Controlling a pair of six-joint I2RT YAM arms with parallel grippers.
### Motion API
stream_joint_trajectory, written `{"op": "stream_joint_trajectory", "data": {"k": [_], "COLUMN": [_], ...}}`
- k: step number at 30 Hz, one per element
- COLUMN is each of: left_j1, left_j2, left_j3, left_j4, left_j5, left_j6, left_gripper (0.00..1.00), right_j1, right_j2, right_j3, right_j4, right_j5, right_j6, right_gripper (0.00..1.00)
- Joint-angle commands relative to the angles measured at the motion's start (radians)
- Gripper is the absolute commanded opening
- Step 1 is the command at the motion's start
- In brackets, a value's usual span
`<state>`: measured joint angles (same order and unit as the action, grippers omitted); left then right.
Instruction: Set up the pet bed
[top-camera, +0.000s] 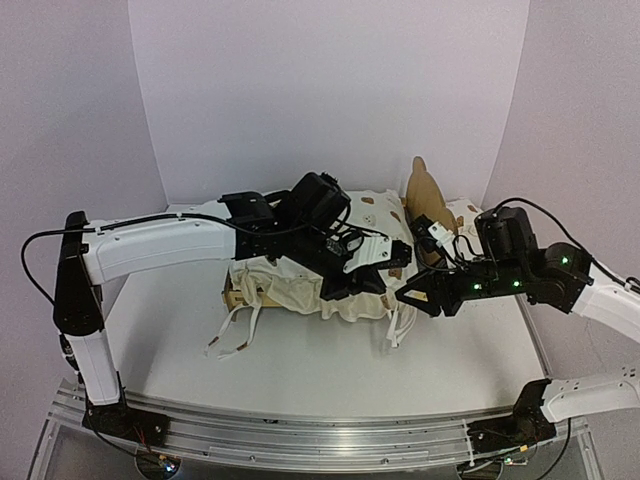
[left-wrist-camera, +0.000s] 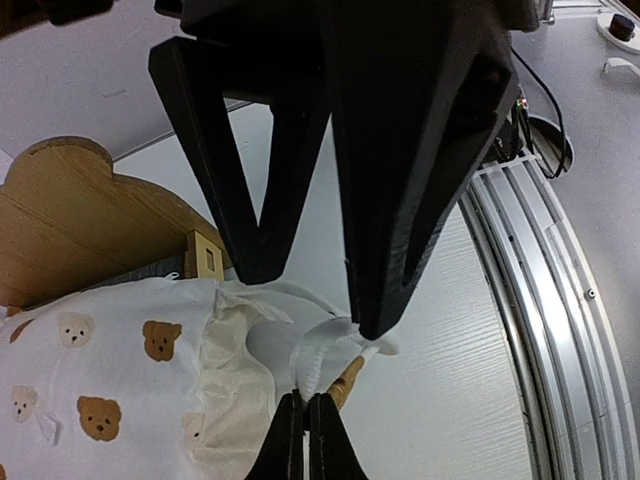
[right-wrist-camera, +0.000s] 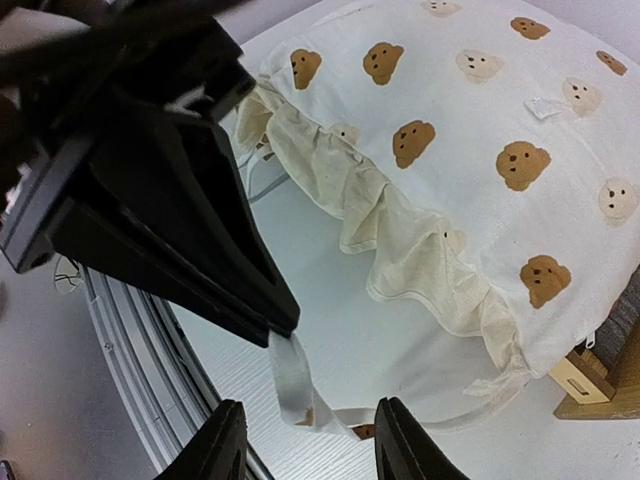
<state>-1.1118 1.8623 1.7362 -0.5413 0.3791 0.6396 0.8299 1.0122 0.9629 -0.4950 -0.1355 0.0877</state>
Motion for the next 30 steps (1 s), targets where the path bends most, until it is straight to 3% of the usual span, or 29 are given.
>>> {"op": "stream_joint_trajectory", "data": {"k": [1,5,9,14,19,30], "left_j1": [0.005,0.006,0.006,0.006,0.006,0.006], "left_j2": [-0.168,-0.296,-0.388,-0.398,-0.409,-0.421], "left_j3": [-0.050,-0.356,-0.511,-0.571,-0.602,-0.633], "left_j4": [0.032,0.147,0.312,0.353,0.349,0.347], "left_j5": [-0.033,-0.093,-0.082,-0.115,-0.132,-0.154], "left_j6": [0.160,0.363,0.471,0.551,0.554,0.515], "left_gripper": [0.00,0.00,0.00,0.00,0.00,0.00], "right_j1": [0.003,0.003,0.002,0.002,0.004,0.011], "right_j2": [0.013,0.062,0.137,0.230,0.340,0.255], "right_j3": [-0.016,-0.019,0.017,0.029,0.028,-0.179], "right_j4": [-0.001,0.000,0.023,0.123,0.118,0.136], "right_j5": [-0.030,-0.033,-0.121,-0.194,-0.238,-0.087], "right_j6": [-0.025,-0.028,-0.049,-0.051,-0.055,-0.194], "right_gripper": [0.45,0.44,0.44,0.43,0.40,0.31]}}
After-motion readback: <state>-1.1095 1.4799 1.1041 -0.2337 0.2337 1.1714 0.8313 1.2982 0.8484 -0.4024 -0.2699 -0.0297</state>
